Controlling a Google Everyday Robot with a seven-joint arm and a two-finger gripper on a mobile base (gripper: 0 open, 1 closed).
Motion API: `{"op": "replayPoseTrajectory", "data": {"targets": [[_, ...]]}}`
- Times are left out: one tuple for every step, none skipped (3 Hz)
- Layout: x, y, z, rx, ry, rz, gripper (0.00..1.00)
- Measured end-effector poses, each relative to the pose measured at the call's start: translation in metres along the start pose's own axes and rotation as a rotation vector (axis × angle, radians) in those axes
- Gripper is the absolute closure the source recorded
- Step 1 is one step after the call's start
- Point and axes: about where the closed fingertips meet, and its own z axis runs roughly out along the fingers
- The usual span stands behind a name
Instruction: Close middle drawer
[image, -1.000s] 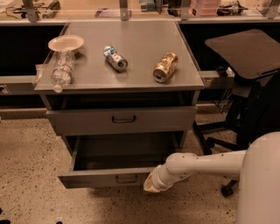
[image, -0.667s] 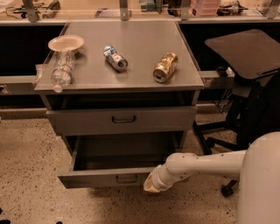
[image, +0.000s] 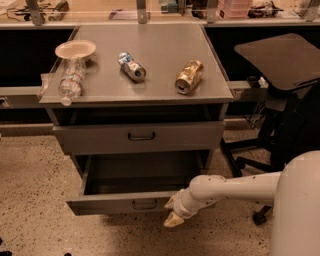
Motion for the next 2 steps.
{"op": "replayPoseTrajectory", "data": {"targets": [[0.0000,0.0001,0.0001,0.000,0.000,0.000,0.00],[0.0000,0.0001,0.0000,0.000,0.000,0.000,0.00]]}}
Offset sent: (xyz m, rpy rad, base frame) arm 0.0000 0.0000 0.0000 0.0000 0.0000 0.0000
